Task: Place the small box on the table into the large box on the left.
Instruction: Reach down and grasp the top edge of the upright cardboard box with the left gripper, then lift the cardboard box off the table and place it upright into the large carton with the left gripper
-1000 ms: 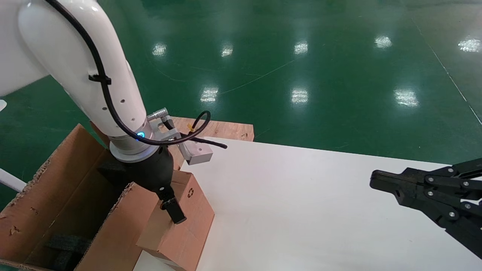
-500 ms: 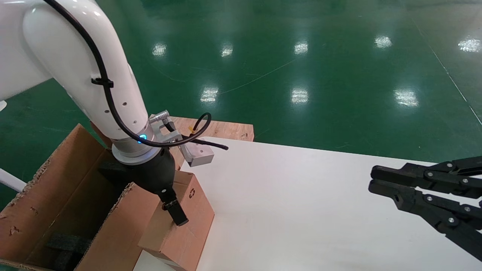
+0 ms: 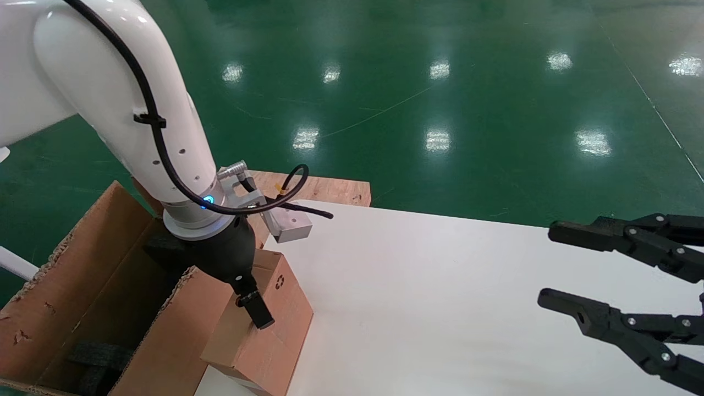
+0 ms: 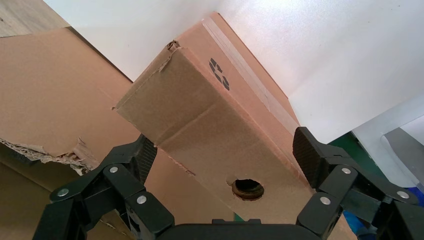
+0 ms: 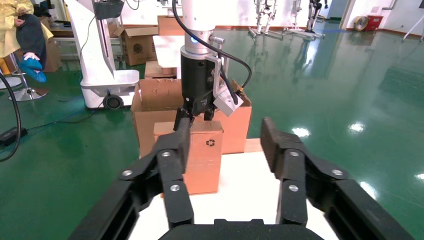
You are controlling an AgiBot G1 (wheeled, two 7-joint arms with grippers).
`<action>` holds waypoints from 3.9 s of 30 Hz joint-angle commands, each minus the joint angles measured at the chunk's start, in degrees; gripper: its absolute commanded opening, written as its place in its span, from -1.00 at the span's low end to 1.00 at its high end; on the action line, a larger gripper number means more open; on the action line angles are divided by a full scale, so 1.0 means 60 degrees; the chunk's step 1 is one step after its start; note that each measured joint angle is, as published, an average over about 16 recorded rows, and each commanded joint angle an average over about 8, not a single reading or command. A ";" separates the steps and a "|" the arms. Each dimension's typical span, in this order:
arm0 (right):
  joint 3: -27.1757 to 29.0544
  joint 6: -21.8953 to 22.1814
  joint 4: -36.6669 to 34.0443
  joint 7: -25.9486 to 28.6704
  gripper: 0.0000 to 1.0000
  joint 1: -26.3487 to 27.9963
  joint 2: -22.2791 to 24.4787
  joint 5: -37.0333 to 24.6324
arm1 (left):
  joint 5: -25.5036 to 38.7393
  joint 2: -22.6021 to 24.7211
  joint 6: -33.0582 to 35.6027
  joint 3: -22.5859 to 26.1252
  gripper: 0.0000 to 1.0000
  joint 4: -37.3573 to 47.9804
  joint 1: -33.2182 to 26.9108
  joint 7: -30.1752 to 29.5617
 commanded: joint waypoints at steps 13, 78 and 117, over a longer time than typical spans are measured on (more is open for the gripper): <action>0.0000 0.0000 0.0000 0.0000 1.00 0.0000 0.0000 0.0000 | 0.0024 0.0007 0.0014 -0.0013 -1.00 0.0000 0.0007 0.0001; -0.0014 0.0003 -0.0005 -0.0008 1.00 0.0006 0.0004 0.0008 | 0.1641 -0.0410 -0.0543 -0.1022 -1.00 0.6471 -0.3905 0.4150; -0.0028 0.0009 -0.0005 -0.0015 1.00 0.0009 0.0009 0.0018 | 0.2293 -0.0611 0.0052 0.0101 -1.00 0.9408 -0.1849 0.4476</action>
